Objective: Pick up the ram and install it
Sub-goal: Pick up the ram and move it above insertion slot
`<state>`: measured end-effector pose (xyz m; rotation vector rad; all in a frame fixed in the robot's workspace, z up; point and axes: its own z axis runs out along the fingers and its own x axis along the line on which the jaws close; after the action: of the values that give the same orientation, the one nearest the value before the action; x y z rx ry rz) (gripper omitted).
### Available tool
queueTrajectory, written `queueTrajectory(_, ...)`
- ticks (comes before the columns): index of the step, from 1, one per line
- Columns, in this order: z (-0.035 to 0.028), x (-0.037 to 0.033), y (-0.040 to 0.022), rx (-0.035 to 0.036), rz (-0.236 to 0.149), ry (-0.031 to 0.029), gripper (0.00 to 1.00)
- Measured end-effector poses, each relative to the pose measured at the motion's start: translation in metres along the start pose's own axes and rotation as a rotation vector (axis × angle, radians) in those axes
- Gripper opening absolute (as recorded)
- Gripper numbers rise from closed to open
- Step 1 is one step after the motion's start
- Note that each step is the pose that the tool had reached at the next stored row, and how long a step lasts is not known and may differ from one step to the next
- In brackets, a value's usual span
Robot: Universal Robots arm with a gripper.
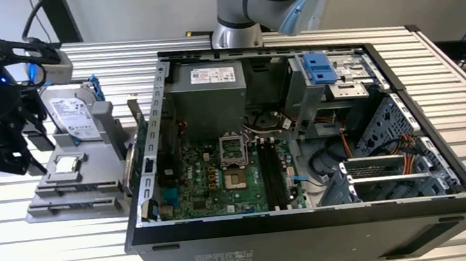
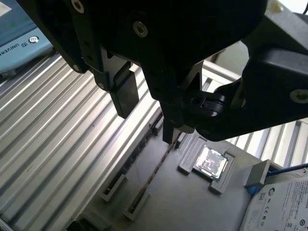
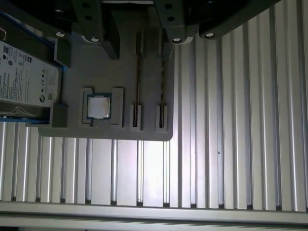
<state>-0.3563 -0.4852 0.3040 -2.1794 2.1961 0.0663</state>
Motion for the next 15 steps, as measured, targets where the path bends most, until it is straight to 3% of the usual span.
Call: queueTrajectory(15, 0.0045, 0.0003, 0.0000, 0.0000, 0.000, 0.0001, 1.00)
